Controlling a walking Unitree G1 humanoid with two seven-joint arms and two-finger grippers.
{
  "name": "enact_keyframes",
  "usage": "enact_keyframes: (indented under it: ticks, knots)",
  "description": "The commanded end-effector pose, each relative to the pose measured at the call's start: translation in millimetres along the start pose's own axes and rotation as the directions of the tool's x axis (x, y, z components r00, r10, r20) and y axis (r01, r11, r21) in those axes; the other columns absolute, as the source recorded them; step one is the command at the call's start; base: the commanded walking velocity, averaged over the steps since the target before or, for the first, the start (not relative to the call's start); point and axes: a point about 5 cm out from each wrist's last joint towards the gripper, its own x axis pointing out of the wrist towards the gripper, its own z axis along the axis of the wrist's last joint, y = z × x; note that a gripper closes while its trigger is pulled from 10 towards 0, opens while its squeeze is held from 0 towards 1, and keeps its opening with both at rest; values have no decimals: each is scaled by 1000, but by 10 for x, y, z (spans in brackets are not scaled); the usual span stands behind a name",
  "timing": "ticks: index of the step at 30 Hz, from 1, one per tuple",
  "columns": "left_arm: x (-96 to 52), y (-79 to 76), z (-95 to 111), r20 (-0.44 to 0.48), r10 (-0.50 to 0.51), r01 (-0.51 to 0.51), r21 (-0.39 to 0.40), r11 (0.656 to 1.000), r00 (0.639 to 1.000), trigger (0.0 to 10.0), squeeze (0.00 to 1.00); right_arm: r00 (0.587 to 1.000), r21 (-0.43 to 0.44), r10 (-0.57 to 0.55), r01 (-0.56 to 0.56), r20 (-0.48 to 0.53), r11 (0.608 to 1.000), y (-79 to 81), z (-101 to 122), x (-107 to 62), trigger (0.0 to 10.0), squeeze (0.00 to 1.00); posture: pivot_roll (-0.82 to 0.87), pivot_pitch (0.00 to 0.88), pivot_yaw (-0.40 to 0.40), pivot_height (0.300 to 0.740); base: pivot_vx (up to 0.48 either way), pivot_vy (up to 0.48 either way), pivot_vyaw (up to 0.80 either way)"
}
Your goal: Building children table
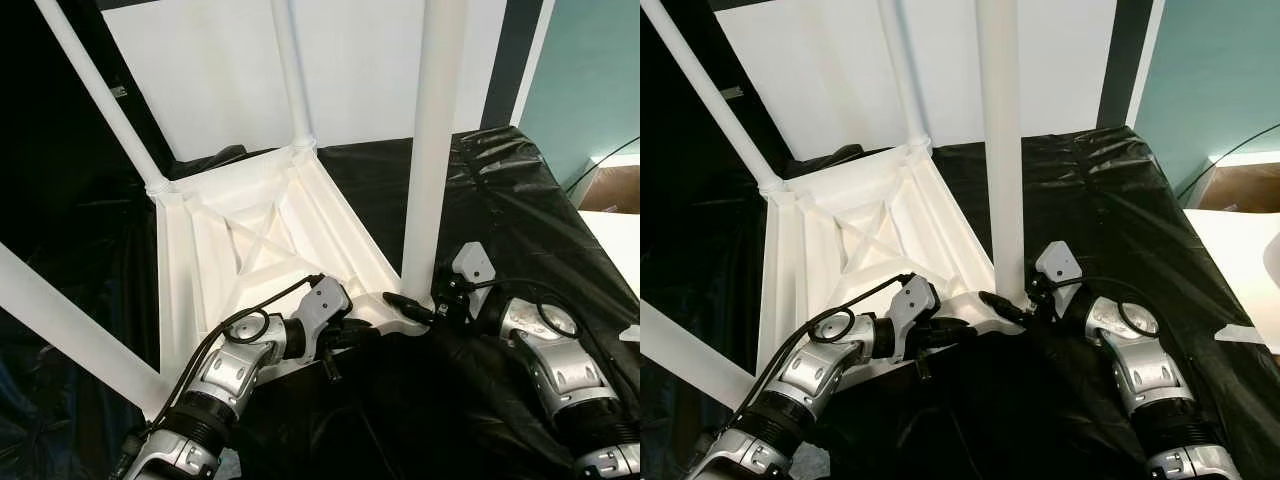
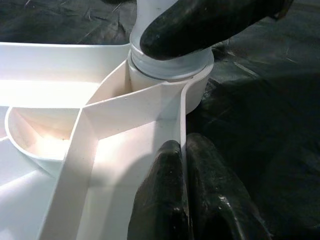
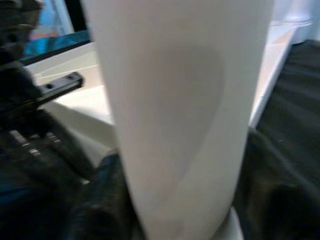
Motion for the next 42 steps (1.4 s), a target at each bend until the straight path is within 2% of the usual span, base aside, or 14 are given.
enact_keyframes:
  ticks: [1, 6, 8, 11, 18, 24, 25, 26, 27, 32, 33, 34, 35, 42]
  knots:
    - [-1, -155, -357, -37, -53, 47, -150, 988, 998, 10000, 0, 1000, 21, 0, 1, -15, 1000, -31, -6, -45, 0, 0, -36, 0, 55, 740, 0, 0, 0]
    - [-5, -214, -414, -39, -51, 43, -171, 984, 998, 10000, 0, 999, 92, -44, 41, 30, 995, 350, -132, 107, 0, 0, -31, 0, 49, 740, 0, 0, 0]
    - [-9, -215, -411, -38, -49, 42, -172, 984, 998, 10000, 0, 976, 132, -196, 183, 98, 974, 479, -147, 164, 0, 0, -20, 0, 49, 740, 0, 0, 0]
    - [-15, -204, -402, -37, -47, 40, -170, 985, 998, 10000, 0, 947, 161, -293, 272, 129, 949, 504, -143, 150, 0, 0, -20, 0, 49, 740, 0, 0, 0]
    - [-41, -189, -402, -45, -53, 45, -165, 985, 998, 10000, 0, 768, 297, -631, 580, 112, 758, 353, -175, 24, 0, 0, -25, 0, 66, 740, 0, 0, 0]
    - [-49, -211, -433, -58, -69, 58, -166, 984, 996, 10000, 0, 777, 263, -618, 575, 120, 775, 383, -130, 81, 314, 0, -38, 0, 72, 740, 0, 0, 0]
    - [-36, -189, -414, -55, -66, 56, -160, 986, 996, 10000, 0, 836, 267, -533, 488, 131, 831, 431, -122, 129, 10000, 569, -39, 0, 70, 740, 0, 0, 0]
    - [-28, -174, -399, -53, -64, 55, -155, 986, 997, 10000, 0, 874, 270, -466, 419, 140, 867, 469, -117, 160, 10000, 569, -39, 0, 70, 740, 0, 0, 0]
    - [-16, -150, -377, -50, -62, 54, -149, 987, 997, 10000, 0, 930, 261, -323, 273, 174, 926, 516, -78, 179, 10000, 1000, -42, 0, 71, 740, 0, 0, 0]
    - [-21, -155, -384, -50, -62, 54, -150, 987, 997, 10000, 0, 955, 175, -247, 218, 163, 960, 385, -53, 143, 10000, 1000, -47, 0, 71, 740, 0, 0, 0]
    - [-29, -166, -399, -51, -63, 54, -154, 987, 997, 10000, 0, 959, 131, -234, 215, 157, 968, 279, -27, 113, 10000, 278, -47, 0, 71, 740, 0, 0, 0]
    - [-29, -166, -399, -51, -63, 54, -154, 987, 997, 10000, 0, 959, 131, -234, 215, 157, 968, 279, -27, 113, 10000, 278, -47, 0, 71, 740, 0, 0, 0]
    - [-32, -178, -414, -54, -64, 55, -157, 986, 996, 10000, 0, 966, 95, -211, 199, 147, 975, 196, -4, 86, 10000, 0, -49, 0, 72, 740, 0, 0, 0]
    - [-16, -188, -427, -55, -66, 56, -161, 985, 996, 10000, 0, 999, -25, -5, 6, 43, 1000, -17, 42, -52, 10000, 0, -47, 0, 69, 740, 0, 0, 0]
